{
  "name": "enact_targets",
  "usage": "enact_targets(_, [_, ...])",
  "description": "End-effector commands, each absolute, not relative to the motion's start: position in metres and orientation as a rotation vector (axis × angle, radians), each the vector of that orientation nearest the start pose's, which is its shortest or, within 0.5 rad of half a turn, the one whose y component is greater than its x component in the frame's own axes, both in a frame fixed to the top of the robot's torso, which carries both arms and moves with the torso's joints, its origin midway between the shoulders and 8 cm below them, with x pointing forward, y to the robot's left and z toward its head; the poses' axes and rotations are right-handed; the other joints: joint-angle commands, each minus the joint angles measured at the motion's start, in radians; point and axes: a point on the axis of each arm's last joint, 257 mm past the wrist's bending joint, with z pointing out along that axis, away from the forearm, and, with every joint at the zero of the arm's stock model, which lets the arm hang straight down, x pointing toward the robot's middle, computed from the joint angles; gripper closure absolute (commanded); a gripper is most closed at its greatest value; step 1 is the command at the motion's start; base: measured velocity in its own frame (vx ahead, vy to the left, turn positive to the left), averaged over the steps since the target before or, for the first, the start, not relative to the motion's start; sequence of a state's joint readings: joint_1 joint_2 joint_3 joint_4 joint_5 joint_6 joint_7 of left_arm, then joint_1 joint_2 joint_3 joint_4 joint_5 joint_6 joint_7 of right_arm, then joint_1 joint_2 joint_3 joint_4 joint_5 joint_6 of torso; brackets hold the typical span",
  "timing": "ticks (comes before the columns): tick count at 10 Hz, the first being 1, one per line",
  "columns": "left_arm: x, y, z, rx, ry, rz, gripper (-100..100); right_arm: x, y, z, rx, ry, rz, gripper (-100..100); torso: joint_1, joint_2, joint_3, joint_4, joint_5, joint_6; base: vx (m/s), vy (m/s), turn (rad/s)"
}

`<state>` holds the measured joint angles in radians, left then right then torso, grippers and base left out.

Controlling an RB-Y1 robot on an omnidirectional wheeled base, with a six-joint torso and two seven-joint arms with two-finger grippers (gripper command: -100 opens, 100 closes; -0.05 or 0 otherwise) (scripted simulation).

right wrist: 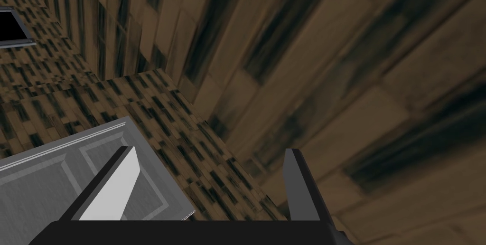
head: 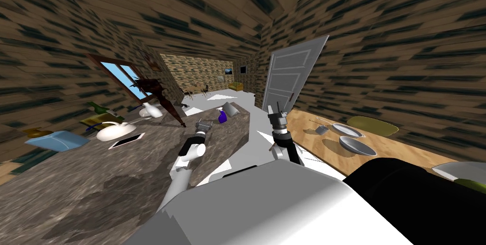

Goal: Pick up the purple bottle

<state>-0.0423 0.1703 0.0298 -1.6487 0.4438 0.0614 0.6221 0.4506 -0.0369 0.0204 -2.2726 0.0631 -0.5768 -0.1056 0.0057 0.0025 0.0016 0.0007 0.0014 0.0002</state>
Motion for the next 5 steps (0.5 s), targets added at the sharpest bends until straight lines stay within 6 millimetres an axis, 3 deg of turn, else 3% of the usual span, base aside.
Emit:
enact_targets(1, [0.567, 0.266, -0.187, -1.831, 0.638, -1.882, -100, 0.337, -0.252, 0.050, 0.539, 0.581, 1.428, 0, 0.000, 0.000, 0.000, 0.000, 0.000, 0.000, -0.027, 0.082, -0.005])
enact_targets(5, [0.591, 0.247, -0.205, -1.994, 0.635, -1.898, -100, 0.337, -0.252, 0.050, 0.539, 0.581, 1.428, 0, -0.002, -0.001, -0.001, 0.000, 0.000, 0.000, -0.020, 0.070, -0.007])
